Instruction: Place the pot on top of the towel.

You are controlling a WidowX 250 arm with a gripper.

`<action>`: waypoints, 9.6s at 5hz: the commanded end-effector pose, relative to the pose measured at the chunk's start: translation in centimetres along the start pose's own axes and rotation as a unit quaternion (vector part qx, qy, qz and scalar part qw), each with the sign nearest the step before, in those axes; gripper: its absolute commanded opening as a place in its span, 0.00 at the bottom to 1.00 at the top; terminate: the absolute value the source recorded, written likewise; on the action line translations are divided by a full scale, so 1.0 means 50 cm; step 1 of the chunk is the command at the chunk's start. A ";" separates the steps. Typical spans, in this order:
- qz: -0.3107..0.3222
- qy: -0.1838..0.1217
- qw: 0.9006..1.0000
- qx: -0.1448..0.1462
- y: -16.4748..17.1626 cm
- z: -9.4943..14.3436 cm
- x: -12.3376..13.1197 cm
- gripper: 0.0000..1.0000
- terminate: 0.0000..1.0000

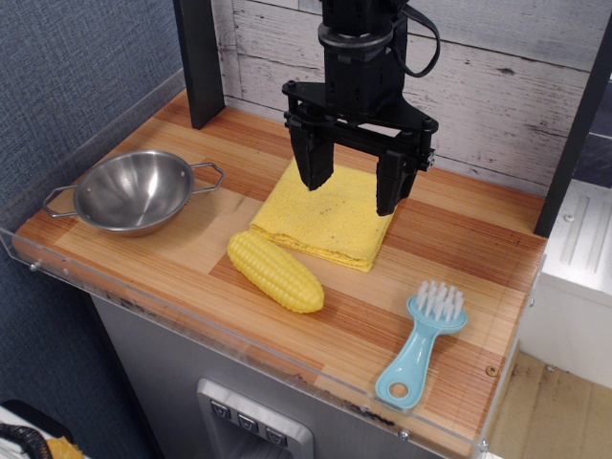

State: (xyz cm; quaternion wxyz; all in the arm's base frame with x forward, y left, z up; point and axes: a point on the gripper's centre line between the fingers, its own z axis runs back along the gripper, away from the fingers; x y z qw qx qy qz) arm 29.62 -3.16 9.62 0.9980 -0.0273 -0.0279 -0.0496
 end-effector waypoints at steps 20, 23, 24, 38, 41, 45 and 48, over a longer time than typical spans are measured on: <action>0.074 -0.014 0.994 0.079 0.223 -0.026 -0.029 1.00 0.00; 0.076 0.035 0.992 0.090 0.246 -0.076 -0.047 1.00 0.00; 0.070 0.044 0.992 0.092 0.242 -0.092 -0.046 1.00 0.00; -0.041 -0.084 0.992 0.088 0.103 0.062 0.107 0.00 0.00; -0.082 0.025 0.988 0.127 0.068 -0.068 0.108 1.00 0.00; 0.036 -0.103 0.994 0.023 0.131 0.132 -0.018 1.00 0.00; 0.082 -0.010 0.996 -0.035 0.137 0.079 -0.030 1.00 1.00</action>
